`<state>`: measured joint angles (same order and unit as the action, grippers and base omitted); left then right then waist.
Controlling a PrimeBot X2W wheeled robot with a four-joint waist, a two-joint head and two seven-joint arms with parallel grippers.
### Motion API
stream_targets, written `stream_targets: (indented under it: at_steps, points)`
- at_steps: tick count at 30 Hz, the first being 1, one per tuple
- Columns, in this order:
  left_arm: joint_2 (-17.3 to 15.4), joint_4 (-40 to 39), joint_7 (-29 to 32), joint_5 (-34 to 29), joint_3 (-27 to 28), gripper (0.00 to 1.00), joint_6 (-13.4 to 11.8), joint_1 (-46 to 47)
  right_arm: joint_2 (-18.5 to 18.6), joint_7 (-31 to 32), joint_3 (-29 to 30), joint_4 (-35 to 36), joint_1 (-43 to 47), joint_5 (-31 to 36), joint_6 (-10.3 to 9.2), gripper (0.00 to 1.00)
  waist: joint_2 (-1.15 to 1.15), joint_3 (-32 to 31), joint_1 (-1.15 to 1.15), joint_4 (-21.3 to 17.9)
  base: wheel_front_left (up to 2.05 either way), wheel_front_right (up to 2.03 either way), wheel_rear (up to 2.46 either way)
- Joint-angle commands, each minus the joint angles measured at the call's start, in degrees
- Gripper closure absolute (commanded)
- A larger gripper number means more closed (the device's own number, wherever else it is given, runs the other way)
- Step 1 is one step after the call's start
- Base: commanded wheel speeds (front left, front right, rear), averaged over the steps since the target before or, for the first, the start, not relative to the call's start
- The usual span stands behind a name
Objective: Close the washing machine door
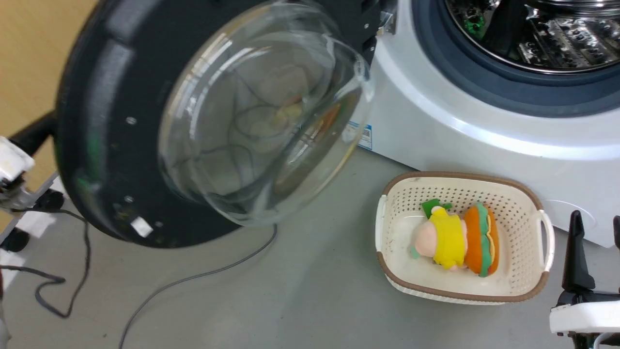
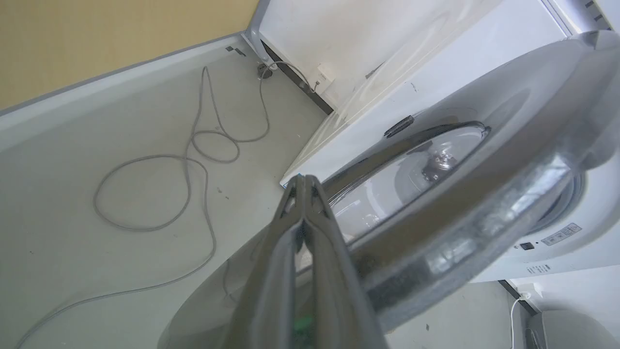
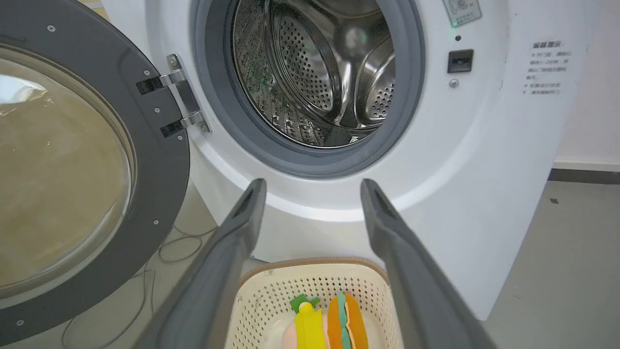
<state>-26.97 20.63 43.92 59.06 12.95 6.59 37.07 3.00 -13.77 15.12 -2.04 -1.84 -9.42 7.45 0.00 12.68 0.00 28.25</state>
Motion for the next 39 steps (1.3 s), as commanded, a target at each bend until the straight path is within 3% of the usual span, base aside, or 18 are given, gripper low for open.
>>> stream_targets:
  at_steps: [1,6,11,21,29,39]
  points:
    - [0.0,-1.6,1.8,3.1,-1.6,1.00,0.6,-1.4,-0.1,-0.6,0.5,-0.2,-0.8,-0.8,0.03,0.00,0.00,0.2,0.00,0.6,0.00,0.00,0.00]
    - [-1.8,-9.6,4.0,9.5,-5.0,1.00,0.9,-5.5,-0.1,-1.2,1.1,-0.3,-0.8,-1.6,0.03,0.00,0.00,0.4,0.00,1.6,0.00,0.00,0.00]
    - [-1.7,-19.4,3.8,13.5,-8.4,1.00,0.9,-11.9,-0.1,-1.2,1.4,-0.5,-0.6,-2.1,0.03,0.00,0.00,-0.1,0.00,1.7,0.00,0.00,0.00]
    - [1.3,-33.0,3.6,18.7,-18.7,1.00,0.9,-18.6,-0.1,-1.2,1.1,-1.0,-1.4,-2.7,0.03,0.00,0.00,-0.6,0.00,0.2,0.00,0.00,0.00]
    - [5.0,-39.4,3.4,22.4,-25.8,1.00,0.9,-19.7,-0.1,-1.2,1.0,-1.2,-2.0,-3.3,0.03,0.00,0.00,-0.6,0.00,-5.1,0.00,0.00,0.00]
    - [10.1,-36.7,-0.7,21.5,-34.0,1.00,0.9,-16.1,-0.1,-1.2,0.6,-1.6,-3.1,-4.1,0.03,0.00,0.00,0.6,0.00,-15.3,0.00,0.00,0.00]
